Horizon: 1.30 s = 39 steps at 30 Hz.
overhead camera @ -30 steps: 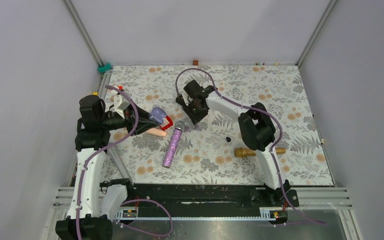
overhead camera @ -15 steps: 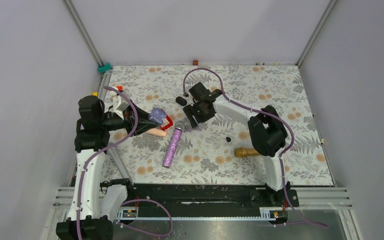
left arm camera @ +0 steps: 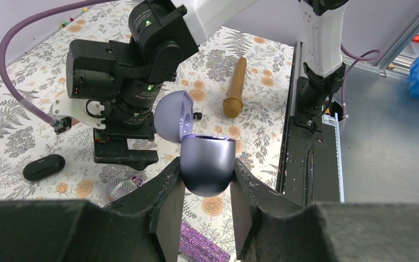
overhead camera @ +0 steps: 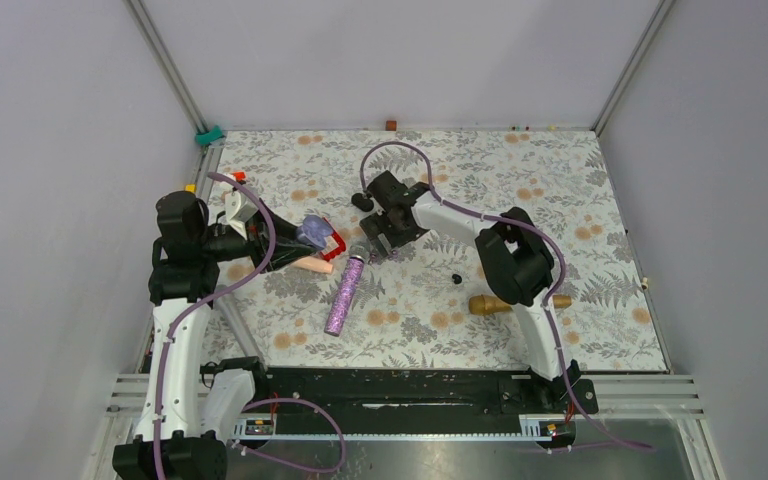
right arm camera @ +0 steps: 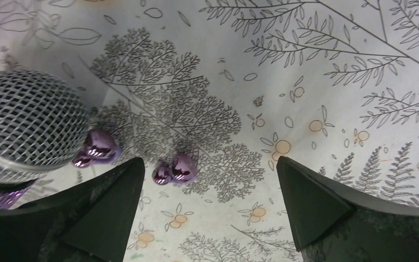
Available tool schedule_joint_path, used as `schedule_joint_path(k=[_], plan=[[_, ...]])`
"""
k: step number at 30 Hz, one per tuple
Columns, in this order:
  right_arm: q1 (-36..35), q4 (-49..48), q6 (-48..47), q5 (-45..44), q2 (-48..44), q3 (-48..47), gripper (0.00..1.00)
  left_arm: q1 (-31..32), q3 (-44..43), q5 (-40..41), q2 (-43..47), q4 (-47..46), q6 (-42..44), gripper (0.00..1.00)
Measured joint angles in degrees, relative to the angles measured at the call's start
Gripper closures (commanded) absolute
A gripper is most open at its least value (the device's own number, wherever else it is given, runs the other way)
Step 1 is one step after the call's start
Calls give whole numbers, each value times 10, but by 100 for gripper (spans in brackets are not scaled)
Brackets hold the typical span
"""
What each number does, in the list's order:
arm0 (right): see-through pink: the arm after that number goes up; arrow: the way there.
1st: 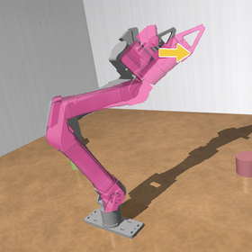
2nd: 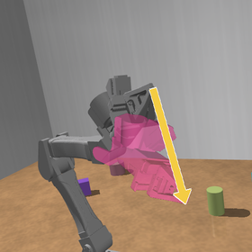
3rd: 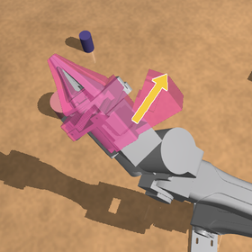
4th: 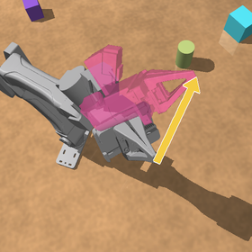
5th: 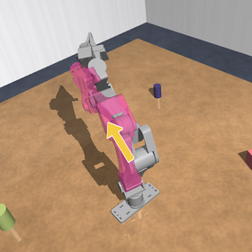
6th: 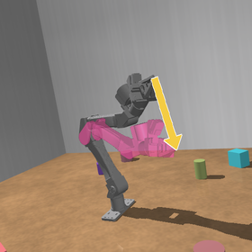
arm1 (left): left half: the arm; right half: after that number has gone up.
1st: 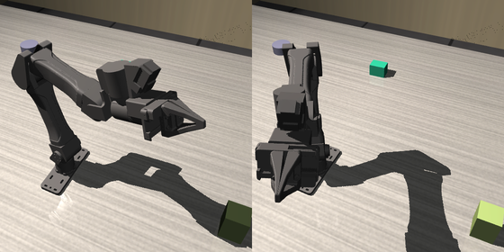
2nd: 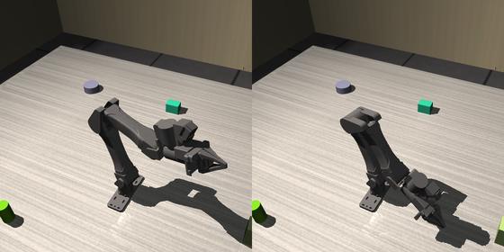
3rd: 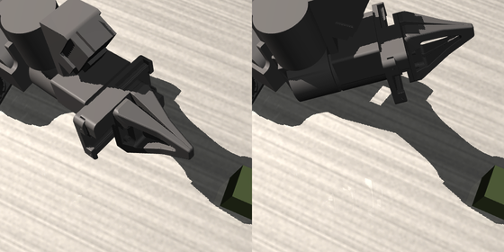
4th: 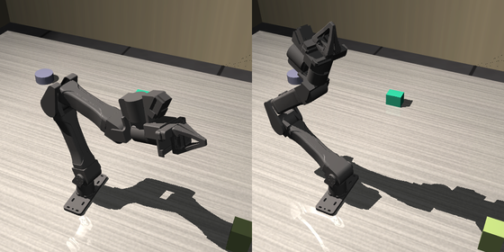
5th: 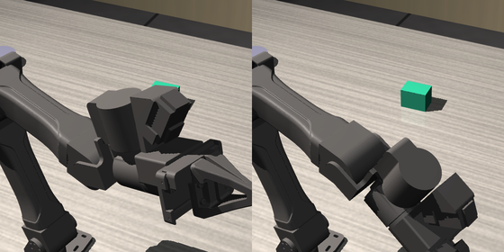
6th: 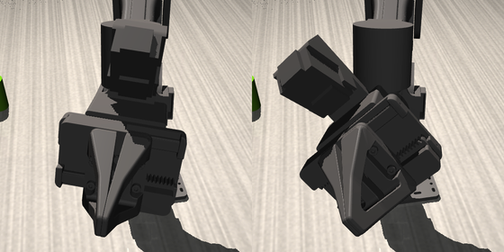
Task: Insert the wireless bluetooth earbuds into the charging case
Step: Pick up the earbud from the center of the board.
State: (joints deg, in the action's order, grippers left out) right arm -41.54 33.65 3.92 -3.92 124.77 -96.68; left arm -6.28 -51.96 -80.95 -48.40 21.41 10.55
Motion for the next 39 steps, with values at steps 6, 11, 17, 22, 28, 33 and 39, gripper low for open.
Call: schedule_joint_path(k=[6, 11, 17, 22, 28, 33, 39], plan=[[-9, 13, -17, -41, 18, -16, 1, 0, 0, -3, 0, 0, 0, 100], [-9, 17, -31, -57, 18, -17, 1, -1, 0, -4, 0, 0, 0, 100], [-9, 17, -52, -61, 16, -16, 0, -2, 0, -5, 0, 0, 0, 100], [-9, 20, -65, -31, 2, -6, 1, -3, 0, -8, 2, 0, 0, 100], [9, 9, -47, 83, -65, 13, 6, -6, 0, -10, 7, 0, 0, 100], [69, -27, 4, 167, -100, 35, 25, -7, 0, -12, 8, 0, 0, 100], [112, -48, 60, 210, -70, 51, 53, -8, 0, -14, 8, 0, 0, 100]])
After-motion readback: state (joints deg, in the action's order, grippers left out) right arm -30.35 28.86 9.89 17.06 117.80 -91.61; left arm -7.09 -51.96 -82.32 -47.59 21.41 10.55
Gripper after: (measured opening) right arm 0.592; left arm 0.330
